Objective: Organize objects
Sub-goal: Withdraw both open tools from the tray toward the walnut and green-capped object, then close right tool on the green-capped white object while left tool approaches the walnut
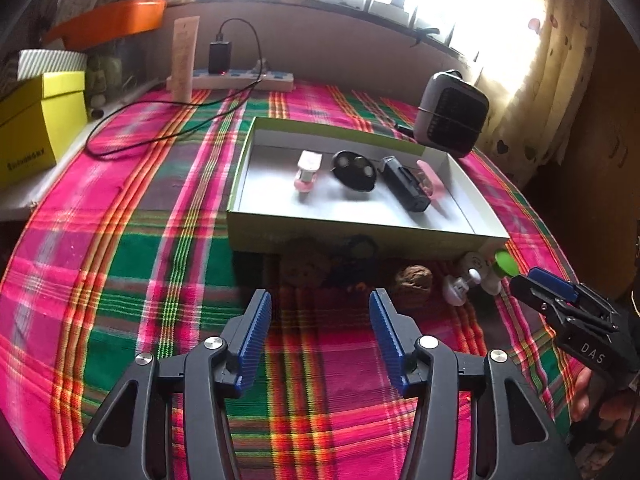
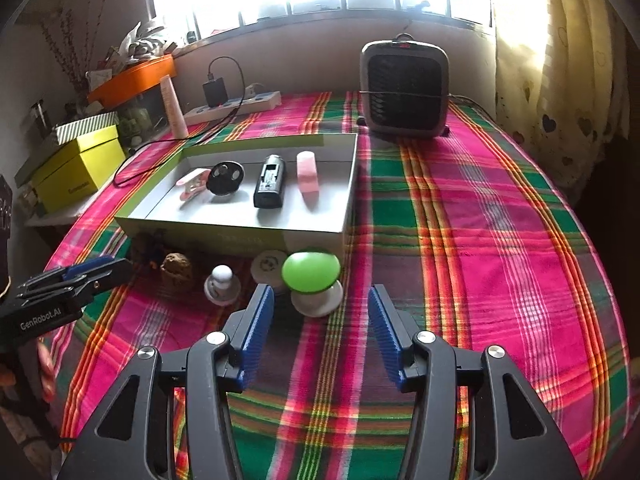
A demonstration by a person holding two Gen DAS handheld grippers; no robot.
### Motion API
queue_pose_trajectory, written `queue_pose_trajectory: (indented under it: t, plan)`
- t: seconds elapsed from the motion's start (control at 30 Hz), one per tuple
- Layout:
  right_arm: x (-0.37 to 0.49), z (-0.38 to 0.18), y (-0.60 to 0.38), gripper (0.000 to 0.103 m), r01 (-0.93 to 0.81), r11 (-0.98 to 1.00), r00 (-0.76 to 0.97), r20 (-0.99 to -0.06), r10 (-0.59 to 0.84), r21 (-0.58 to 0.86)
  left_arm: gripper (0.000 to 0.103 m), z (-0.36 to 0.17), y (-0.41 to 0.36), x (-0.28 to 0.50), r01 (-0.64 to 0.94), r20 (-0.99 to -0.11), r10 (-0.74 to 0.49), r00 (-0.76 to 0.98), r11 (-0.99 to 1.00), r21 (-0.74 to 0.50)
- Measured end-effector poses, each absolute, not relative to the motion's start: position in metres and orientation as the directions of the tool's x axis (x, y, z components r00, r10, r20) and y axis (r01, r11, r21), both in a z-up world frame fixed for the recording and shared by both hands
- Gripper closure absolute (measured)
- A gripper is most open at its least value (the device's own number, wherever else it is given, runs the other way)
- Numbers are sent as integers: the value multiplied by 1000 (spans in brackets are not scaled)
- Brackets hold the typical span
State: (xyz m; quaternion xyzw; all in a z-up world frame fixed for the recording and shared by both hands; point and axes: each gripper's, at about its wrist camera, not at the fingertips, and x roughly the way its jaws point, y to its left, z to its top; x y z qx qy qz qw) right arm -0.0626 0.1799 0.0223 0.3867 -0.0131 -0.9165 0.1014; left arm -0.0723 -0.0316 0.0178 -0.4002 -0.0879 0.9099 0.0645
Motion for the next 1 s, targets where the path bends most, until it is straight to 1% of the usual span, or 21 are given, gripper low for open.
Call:
queue_pose_trajectory:
  t: [0.33,0.43,0.57,0.77,1.0]
  plan:
    - [-70,13,177,53,195,-976,-641,-741,-203,99,52,10,-30,-83,-56,-740,206,-640,-973,-223]
    - [-73,11,175,53,197,-977,-629,-753,-193,86,52,12,-31,-85,-50,-737,192,-648,-976,-210]
    - [-77,10,172,53,205,-976,-625,-758,-186,70,52,10,-27,-88,-66,-747,206,-632,-975,-213]
    - [-83,9,175,53,198,-978,-623,-763,-175,64,52,10,-25,-90,-53,-747,191,-637,-977,-205]
    - [-88,9,180,53,185,-980,-616,-768,-173,72,52,14,-39,-92,-21,-729,189,-658,-972,-233]
